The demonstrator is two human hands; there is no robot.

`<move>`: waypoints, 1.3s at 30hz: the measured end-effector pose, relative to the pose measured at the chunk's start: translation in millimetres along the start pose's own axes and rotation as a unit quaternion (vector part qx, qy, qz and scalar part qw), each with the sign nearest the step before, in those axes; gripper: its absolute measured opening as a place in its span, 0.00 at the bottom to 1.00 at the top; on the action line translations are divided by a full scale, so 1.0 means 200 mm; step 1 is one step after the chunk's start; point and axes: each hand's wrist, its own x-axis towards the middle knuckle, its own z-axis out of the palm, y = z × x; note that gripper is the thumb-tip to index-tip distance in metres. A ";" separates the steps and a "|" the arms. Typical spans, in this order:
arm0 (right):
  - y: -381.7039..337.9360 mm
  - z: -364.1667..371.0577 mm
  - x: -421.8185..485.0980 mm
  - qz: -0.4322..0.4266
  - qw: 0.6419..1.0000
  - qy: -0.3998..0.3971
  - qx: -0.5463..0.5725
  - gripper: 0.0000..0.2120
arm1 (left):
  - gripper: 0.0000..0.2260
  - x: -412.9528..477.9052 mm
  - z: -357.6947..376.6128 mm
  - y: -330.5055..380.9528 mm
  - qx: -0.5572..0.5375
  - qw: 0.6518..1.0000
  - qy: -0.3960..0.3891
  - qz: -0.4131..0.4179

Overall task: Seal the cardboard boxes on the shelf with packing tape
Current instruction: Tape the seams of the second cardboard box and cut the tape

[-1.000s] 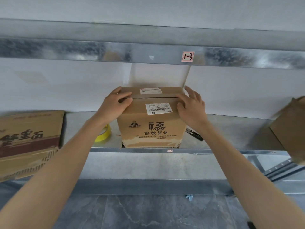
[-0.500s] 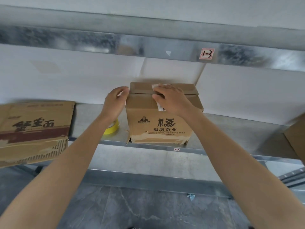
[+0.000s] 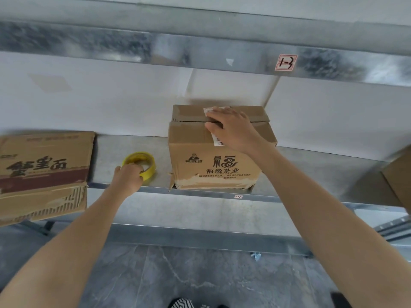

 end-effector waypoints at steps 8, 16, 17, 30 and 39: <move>0.00 0.00 0.00 -0.004 1.000 0.006 0.003 0.17 | 0.08 -0.06 -0.16 0.03 -0.108 0.989 0.096 0.030; -0.02 -0.02 -0.02 0.010 1.000 0.006 0.017 0.18 | 0.03 -0.14 -0.68 0.28 -0.173 0.944 0.238 0.147; -0.03 -0.03 -0.02 0.015 1.000 0.003 0.023 0.18 | 0.04 -0.16 -0.73 0.32 -0.168 0.938 0.254 0.165; -0.06 -0.19 -0.04 0.138 0.881 -0.002 0.453 0.22 | 0.13 -0.20 -0.87 0.70 -0.095 0.930 0.203 0.292; -0.04 -0.18 -0.05 0.171 0.871 0.116 0.446 0.07 | 0.14 -0.19 -0.86 0.79 -0.129 0.930 0.189 0.288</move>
